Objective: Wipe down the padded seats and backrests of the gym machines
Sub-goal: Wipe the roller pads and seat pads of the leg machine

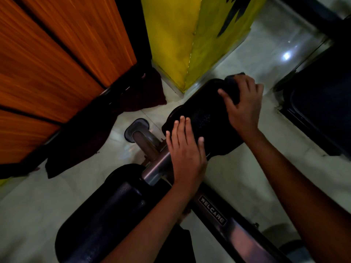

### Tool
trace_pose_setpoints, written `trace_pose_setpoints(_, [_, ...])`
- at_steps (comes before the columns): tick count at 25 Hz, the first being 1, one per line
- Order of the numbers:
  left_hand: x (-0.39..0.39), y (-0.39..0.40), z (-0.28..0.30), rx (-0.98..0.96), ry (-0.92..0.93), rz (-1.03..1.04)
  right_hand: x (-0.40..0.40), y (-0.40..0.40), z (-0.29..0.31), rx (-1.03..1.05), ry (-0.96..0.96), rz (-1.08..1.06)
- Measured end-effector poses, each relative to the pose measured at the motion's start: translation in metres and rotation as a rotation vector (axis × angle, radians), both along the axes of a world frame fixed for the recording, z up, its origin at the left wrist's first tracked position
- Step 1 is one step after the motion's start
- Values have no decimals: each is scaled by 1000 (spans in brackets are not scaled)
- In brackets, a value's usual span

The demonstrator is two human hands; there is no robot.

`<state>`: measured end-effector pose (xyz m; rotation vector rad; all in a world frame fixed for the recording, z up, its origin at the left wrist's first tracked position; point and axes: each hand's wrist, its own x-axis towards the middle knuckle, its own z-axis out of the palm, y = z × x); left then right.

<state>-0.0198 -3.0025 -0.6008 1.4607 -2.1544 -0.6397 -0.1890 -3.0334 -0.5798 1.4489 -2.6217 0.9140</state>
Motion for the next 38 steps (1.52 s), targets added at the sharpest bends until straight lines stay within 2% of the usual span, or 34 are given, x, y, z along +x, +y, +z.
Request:
trace_pose_setpoints(3, [14, -17, 7, 44, 148, -19, 32, 2, -6, -43, -79, -226])
trace_pose_setpoints(5, [19, -33, 10, 148, 319, 30, 68, 20, -12, -55, -115, -246])
trace_pose_setpoints(7, [17, -50, 6, 268, 409, 156, 104, 44, -18, -56, -131, -186])
trace_pose_setpoints(9, [14, -60, -5, 421, 392, 282, 131, 67, -22, -46, -61, -54])
trace_pose_setpoints(11, [13, -55, -12, 517, 424, 312, 118, 64, -20, -37, 26, 55])
trace_pose_setpoints(13, [13, -43, -14, 473, 446, 290, 82, 37, -11, -18, 18, 15])
trace_pose_setpoints(16, [11, -34, -7, 360, 371, 268, 21, -12, 5, 90, -98, -156])
trace_pose_setpoints(20, [12, -22, -7, 249, 241, 200, -5, -33, 13, 207, -116, -108])
trace_pose_setpoints(25, [10, 23, -15, -64, 39, 1, 51, 30, -7, 57, 29, 69])
trace_pose_setpoints(29, [9, 28, -21, -186, -8, 1, 20, 27, -15, -68, 19, 93])
trace_pose_setpoints(31, [14, 23, -22, -208, -27, -23, -3, 5, -12, -71, -64, -25])
trace_pose_setpoints(35, [27, 4, -3, -118, 49, -22, -12, -14, -15, -148, -540, -485])
trace_pose_setpoints(38, [23, -31, 14, 15, 130, -60, 26, 1, -19, -224, -549, -538])
